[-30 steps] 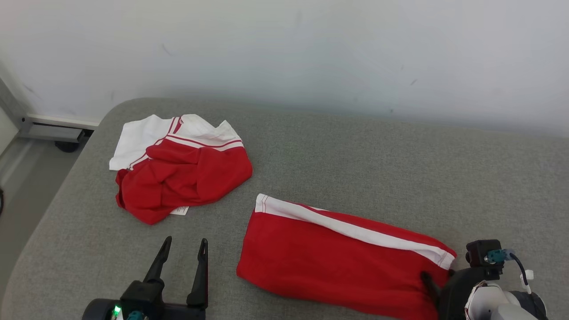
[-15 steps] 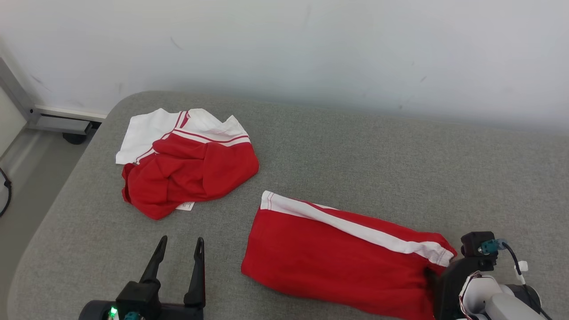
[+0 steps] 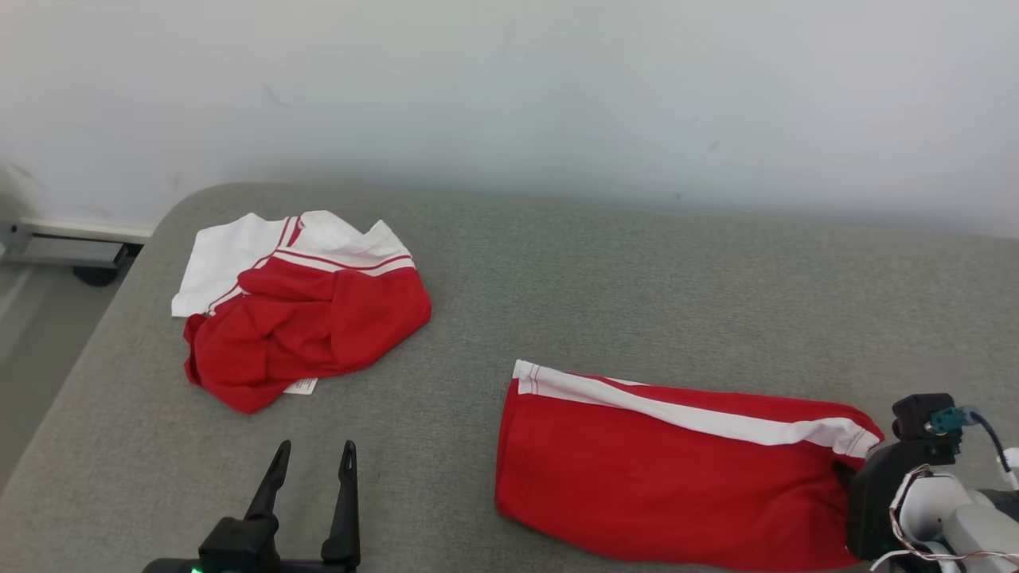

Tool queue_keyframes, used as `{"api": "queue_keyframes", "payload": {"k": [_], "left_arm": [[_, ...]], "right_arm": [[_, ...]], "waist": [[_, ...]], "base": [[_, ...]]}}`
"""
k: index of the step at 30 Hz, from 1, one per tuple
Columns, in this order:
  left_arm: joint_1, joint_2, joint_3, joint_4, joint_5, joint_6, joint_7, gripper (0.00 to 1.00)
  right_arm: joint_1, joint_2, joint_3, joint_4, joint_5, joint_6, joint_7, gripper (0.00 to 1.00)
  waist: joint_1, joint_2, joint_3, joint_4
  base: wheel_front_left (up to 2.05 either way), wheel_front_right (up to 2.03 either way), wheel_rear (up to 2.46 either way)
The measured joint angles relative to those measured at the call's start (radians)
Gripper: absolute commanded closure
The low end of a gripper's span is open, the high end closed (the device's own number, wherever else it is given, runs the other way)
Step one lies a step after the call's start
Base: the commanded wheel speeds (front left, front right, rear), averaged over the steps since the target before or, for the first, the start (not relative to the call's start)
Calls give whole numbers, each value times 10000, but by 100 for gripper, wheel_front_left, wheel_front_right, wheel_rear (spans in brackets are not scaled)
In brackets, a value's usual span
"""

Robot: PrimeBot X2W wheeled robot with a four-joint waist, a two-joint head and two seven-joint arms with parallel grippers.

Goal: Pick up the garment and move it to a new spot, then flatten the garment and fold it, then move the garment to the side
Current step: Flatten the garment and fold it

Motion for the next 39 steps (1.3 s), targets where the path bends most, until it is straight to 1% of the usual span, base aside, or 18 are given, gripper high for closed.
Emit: {"api": "queue_keyframes", "payload": {"k": [3, 8, 11, 14, 19, 26, 29, 33, 35, 39], "left_arm": [[35, 0, -6, -31, -40, 0, 25, 0], [219, -29, -44, -69, -92, 0, 113, 0], [212, -44, -123, -90, -144, -2, 188, 0], [210, -88, -213, -90, -151, -2, 201, 0], [200, -94, -267, -69, -176, -12, 318, 0], [199, -188, -345, -29, -245, -12, 364, 0], [199, -219, -399, -27, -257, -12, 366, 0], [183, -257, -541, -15, -257, -12, 443, 0], [168, -272, -577, -6, -257, -12, 451, 0], [141, -291, -616, 6, -257, -12, 453, 0]], "right_arm": [[-7, -219, -61, -29, 2, 146, 2, 100], [-12, -215, -238, -182, 332, 554, 167, 100], [-3, -146, -593, -399, 1120, 938, 449, 100], [-6, 33, -878, -667, 1919, 1195, 865, 100], [-9, 326, -972, -1244, 2800, 1342, 1676, 100], [-11, 709, -1124, -2044, 3695, 1358, 2439, 100], [-19, 920, -1127, -2249, 3852, 1354, 2658, 100], [-80, 1160, -1112, -2382, 3910, 1129, 2832, 100], [-161, 1313, -1135, -2380, 3983, 922, 2840, 100], [-469, 1649, -1089, -2366, 3985, 642, 2930, 100]], "waist": [[0, 0, -58, -201], [0, 0, -123, -535], [0, 0, -149, -680], [0, 0, -179, -738], [-1, 0, -240, -730], [0, 0, -299, -532], [-1, 0, -303, -433], [0, 0, -300, -277], [0, 0, -298, -189], [0, 0, -289, 2]], "base": [[0, 0, 0], [0, 0, 0], [0, 0, 0], [0, 0, 0], [0, 0, 0], [0, 0, 0], [0, 0, 0], [0, 0, 0], [0, 0, 0], [0, 0, 0]]}}
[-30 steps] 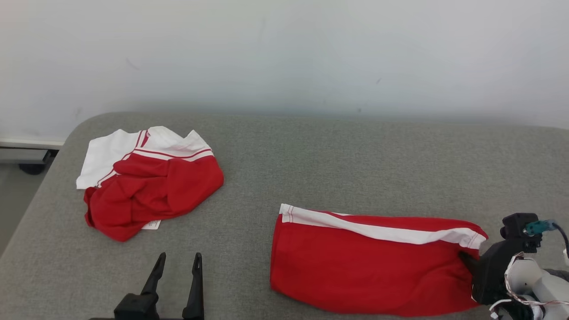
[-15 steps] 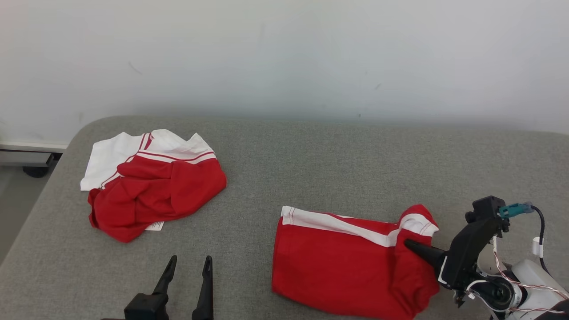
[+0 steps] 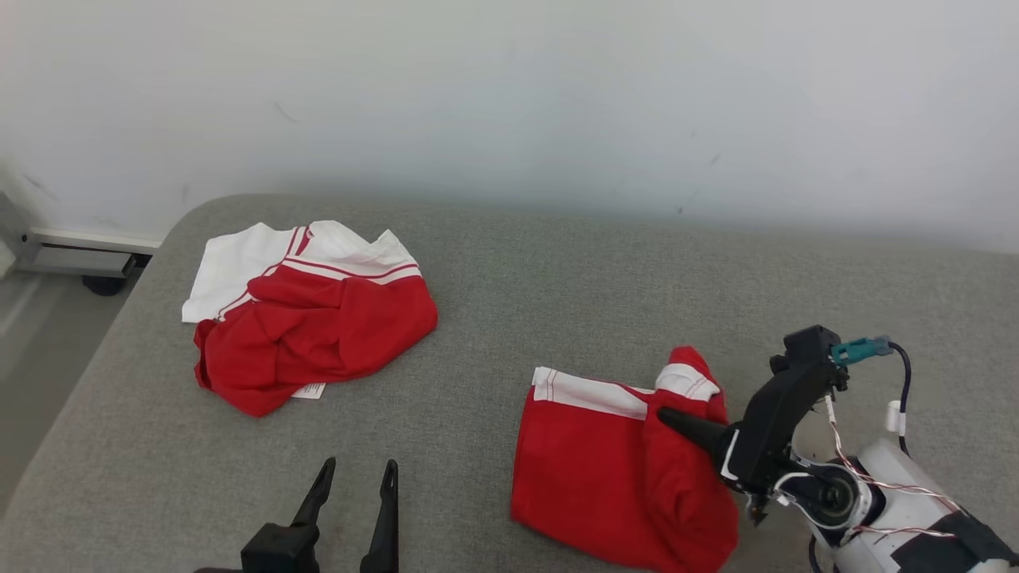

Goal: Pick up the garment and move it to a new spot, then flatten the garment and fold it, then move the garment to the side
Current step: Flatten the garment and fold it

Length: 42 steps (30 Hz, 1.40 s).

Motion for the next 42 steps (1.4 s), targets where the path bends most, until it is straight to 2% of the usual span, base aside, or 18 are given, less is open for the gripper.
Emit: {"api": "queue_keyframes", "payload": {"k": [5, 13, 19, 26, 29, 30, 31, 36, 42], "left_arm": [[-53, -15, -84, 27, 0, 0, 13, 0], [-235, -38, -366, 44, 0, -2, 88, 0], [-424, -58, -564, 63, 0, -6, 86, 0], [-579, -73, -688, 113, -35, -4, 86, 0], [-610, -86, -675, 132, -75, -4, 86, 0], [-610, -86, -673, 138, -77, -4, 86, 0], [-608, -86, -662, 148, -82, -4, 84, 0], [-596, -90, -546, 211, -94, -2, 79, 0], [-533, -75, -399, 234, -94, -2, 36, 0]], "right_arm": [[-253, 504, 77, 165, 71, -384, 23, 100], [-497, 947, 186, 802, 59, -976, -33, 100], [-829, 1350, 150, 1308, -8, -1220, -272, 100], [-1119, 1484, 130, 1895, -142, -1321, -502, 100], [-1241, 1538, 205, 2140, -232, -1323, -562, 55], [-1252, 1555, 222, 2217, -234, -1323, -566, 30], [-1266, 1567, 280, 2263, -255, -1323, -566, 0], [-1555, 1630, 385, 2301, -330, -1266, -679, 0], [-1334, 1193, 408, 1741, -685, -765, -1221, 0]], "waist": [[0, 0, 16, 246], [0, -1, 89, 696], [0, 0, 189, 1013], [0, 0, 296, 1284], [0, 0, 328, 1369], [0, 0, 331, 1380], [0, 0, 331, 1383], [0, 0, 290, 1222], [0, 0, 176, 958]], "base": [[0, 0, 0], [0, 0, 0], [0, 0, 0], [0, 0, 0], [0, 0, 0], [0, 0, 0], [0, 0, 0], [0, 0, 0], [0, 0, 0]]}}
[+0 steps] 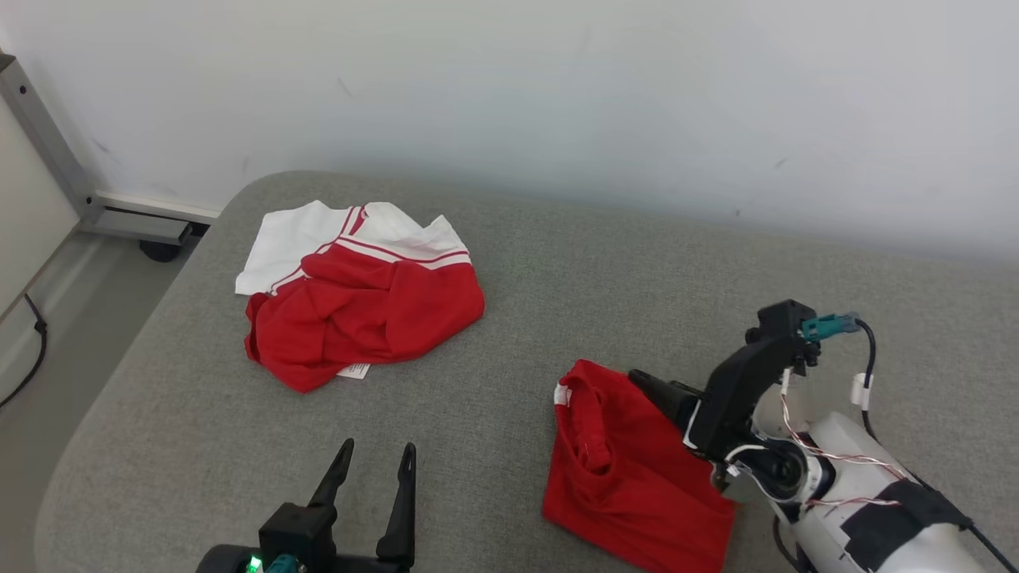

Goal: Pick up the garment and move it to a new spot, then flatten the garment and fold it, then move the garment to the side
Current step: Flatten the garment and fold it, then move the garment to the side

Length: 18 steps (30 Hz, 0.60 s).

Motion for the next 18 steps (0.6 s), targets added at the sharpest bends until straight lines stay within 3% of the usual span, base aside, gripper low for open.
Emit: {"api": "queue_keyframes", "payload": {"k": [3, 8, 18], "left_arm": [[36, 25, 31, -4, 4, 0, -31, 0], [305, 75, 40, -63, 105, 2, -38, 0], [359, 65, -38, -184, 217, 2, -23, 0]], "right_arm": [[368, -616, 211, -305, -537, 174, -299, 0], [1030, -1440, 445, -581, -1269, 176, -708, 0], [1627, -1473, 510, -692, -1415, 59, -1005, 0]], "waist": [[0, 0, -71, -150], [0, 0, -178, -398], [0, 0, -176, -545]], "base": [[0, 0, 0], [0, 0, 0], [0, 0, 0]]}}
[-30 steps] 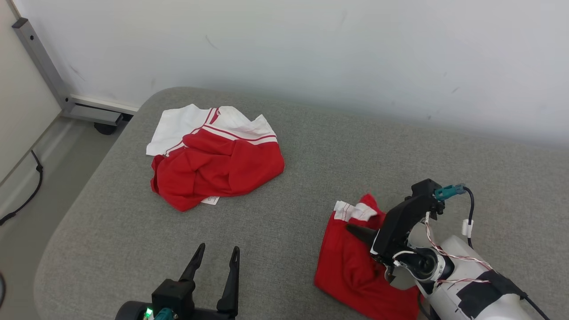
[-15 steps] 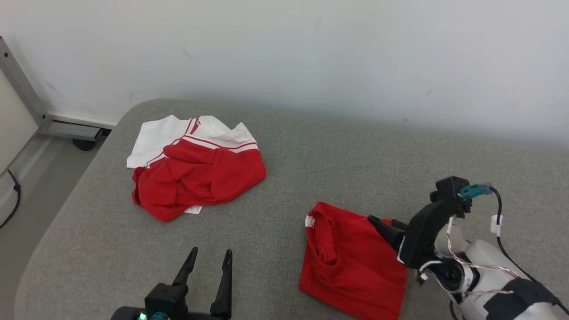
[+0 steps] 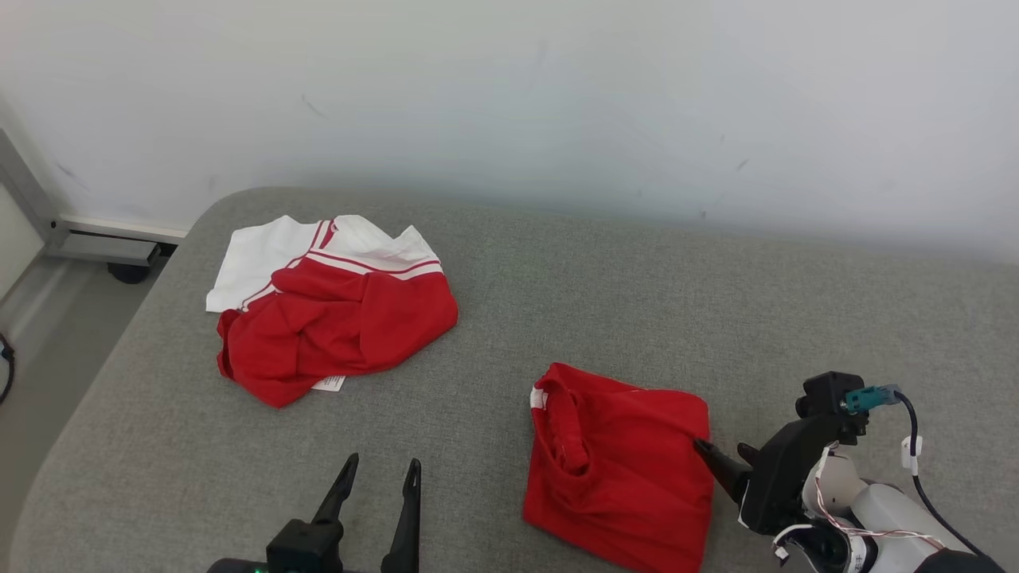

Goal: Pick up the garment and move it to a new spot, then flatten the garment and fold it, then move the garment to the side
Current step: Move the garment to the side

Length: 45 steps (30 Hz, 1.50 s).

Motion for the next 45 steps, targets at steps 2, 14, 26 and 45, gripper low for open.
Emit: {"api": "queue_keyframes", "payload": {"k": [2, 14, 26, 45], "left_arm": [[-9, -2, -79, -2, 46, 2, 25, 0], [-293, -31, -366, -17, 119, 0, 167, 0], [-380, -46, -337, 6, 84, 0, 169, 0], [-352, -52, -151, -293, -2, 2, 142, 0]], "right_arm": [[1, 92, -27, 226, 33, -100, 0, 0], [-43, 441, 38, 1160, 123, -341, 96, 0], [-487, 646, 155, 1758, 113, -380, 309, 100], [-1989, -809, 23, 2056, -291, 159, 629, 100]], "waist": [[0, -1, 26, 27], [0, 0, 266, 475], [0, 0, 404, 653], [0, 0, 650, -36]], "base": [[0, 0, 0], [0, 0, 0], [0, 0, 0], [0, 0, 0]]}}
